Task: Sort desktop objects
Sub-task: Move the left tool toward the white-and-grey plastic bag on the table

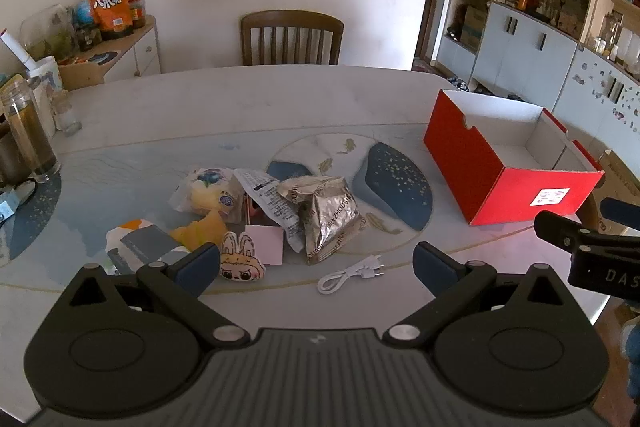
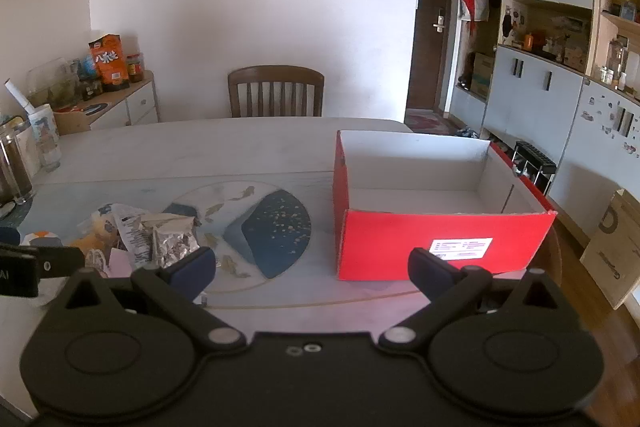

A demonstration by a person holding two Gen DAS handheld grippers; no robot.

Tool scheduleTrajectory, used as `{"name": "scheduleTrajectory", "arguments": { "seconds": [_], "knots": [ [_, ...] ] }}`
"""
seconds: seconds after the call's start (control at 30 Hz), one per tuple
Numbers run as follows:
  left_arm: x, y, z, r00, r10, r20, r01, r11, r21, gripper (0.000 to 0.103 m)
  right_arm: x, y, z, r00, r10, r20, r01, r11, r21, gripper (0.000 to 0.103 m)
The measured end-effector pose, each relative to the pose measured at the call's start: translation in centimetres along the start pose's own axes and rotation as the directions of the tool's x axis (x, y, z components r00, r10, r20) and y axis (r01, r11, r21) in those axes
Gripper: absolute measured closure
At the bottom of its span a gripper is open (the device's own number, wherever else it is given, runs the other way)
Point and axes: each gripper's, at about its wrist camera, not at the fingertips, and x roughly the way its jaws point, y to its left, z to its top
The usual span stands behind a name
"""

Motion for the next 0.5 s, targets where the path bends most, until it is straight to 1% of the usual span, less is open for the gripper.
{"name": "scheduleTrajectory", "arguments": {
  "seconds": [0.13, 0.2, 0.5],
  "knots": [
    [-0.2, 0.6, 0.0, 1.000, -0.001, 0.005, 0.001, 1.000, -0.030, 0.000, 0.0, 0.2, -0.1, 1.000, 0.009, 0.003, -0.009, 1.000, -0.006, 0.000],
    [-0.2, 0.9, 0.0, 1.000, 0.016, 0.001, -0.016, 0.999, -0.039, 0.000, -0.1, 0.3, -0.1, 1.000, 0.016, 0.006, -0.016, 1.000, -0.010, 0.000],
    [-0.2, 2.0, -0.2, 0.999, 0.045, 0.009, -0.045, 0.997, -0.067, 0.000, 0.4, 1.5, -0.4, 0.998, 0.064, 0.013, -0.064, 0.997, -0.049, 0.000]
  ]
}}
